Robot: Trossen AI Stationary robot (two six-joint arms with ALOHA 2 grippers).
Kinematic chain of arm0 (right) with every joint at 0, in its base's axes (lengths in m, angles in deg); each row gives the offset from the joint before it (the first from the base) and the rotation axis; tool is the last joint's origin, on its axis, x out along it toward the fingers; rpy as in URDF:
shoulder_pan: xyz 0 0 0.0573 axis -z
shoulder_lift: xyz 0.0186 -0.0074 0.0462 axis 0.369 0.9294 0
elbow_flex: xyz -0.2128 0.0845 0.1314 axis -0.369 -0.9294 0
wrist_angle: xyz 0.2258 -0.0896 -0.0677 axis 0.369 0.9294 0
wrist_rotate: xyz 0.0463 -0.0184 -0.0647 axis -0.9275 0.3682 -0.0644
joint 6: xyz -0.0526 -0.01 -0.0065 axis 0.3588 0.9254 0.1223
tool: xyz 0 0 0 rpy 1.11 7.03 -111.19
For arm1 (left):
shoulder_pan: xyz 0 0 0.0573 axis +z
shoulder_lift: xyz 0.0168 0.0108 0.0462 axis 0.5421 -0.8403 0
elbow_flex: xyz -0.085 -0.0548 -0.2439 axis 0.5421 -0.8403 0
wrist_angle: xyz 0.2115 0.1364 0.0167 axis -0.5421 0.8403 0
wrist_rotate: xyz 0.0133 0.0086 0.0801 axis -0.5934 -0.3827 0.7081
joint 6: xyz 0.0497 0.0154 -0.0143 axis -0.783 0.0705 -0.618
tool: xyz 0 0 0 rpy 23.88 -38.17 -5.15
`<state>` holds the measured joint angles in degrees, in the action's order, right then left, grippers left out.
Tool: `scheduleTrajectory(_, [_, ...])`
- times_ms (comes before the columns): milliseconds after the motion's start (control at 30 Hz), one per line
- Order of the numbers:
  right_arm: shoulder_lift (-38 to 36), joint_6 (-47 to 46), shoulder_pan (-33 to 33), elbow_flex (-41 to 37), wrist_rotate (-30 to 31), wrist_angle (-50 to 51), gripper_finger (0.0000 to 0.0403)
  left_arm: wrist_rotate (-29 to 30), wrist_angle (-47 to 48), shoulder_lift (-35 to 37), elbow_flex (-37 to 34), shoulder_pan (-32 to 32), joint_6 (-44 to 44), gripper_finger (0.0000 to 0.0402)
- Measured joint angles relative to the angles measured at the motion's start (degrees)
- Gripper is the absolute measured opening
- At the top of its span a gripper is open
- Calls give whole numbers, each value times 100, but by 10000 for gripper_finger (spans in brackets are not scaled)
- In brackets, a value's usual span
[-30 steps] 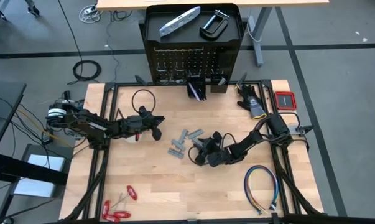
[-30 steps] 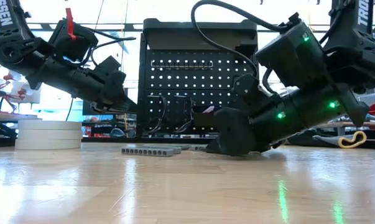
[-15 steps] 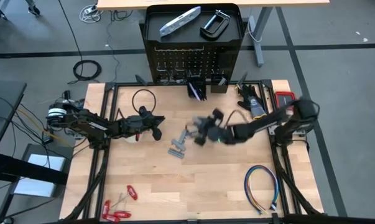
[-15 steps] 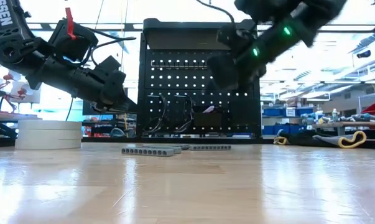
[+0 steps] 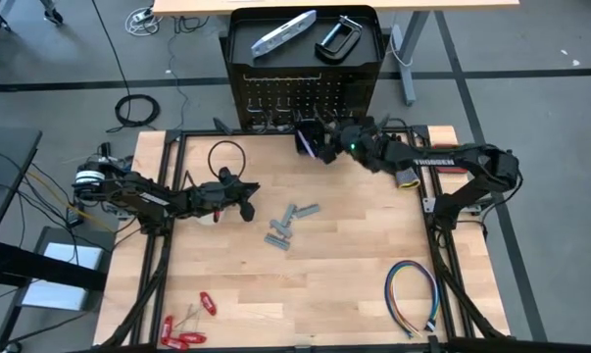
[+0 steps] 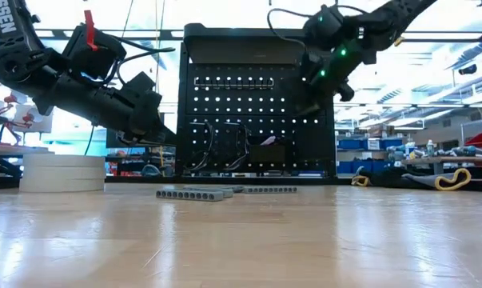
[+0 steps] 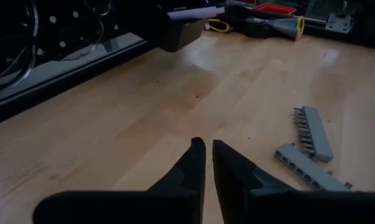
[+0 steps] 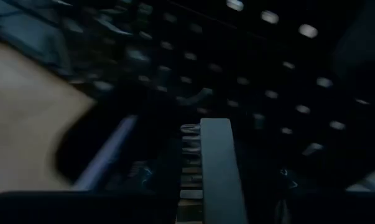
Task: Hang tools onto peg board
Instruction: Put the gray screwdriver bit set into the right black bin on the peg board
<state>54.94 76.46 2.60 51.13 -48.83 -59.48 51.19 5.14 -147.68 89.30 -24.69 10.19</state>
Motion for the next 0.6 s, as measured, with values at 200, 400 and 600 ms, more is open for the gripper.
scheduleTrajectory(200, [87, -437, 370, 0, -83, -27, 155, -1, -3, 0, 0, -1, -2, 35])
scheduleTrajectory(400, [80, -792, 407, 0, -81, -28, 192, -2, -3, 0, -1, -2, 0, 35])
scheduleTrajectory(600, [76, -855, 385, 0, -81, -28, 235, -2, -1, 0, -2, 0, 0, 35])
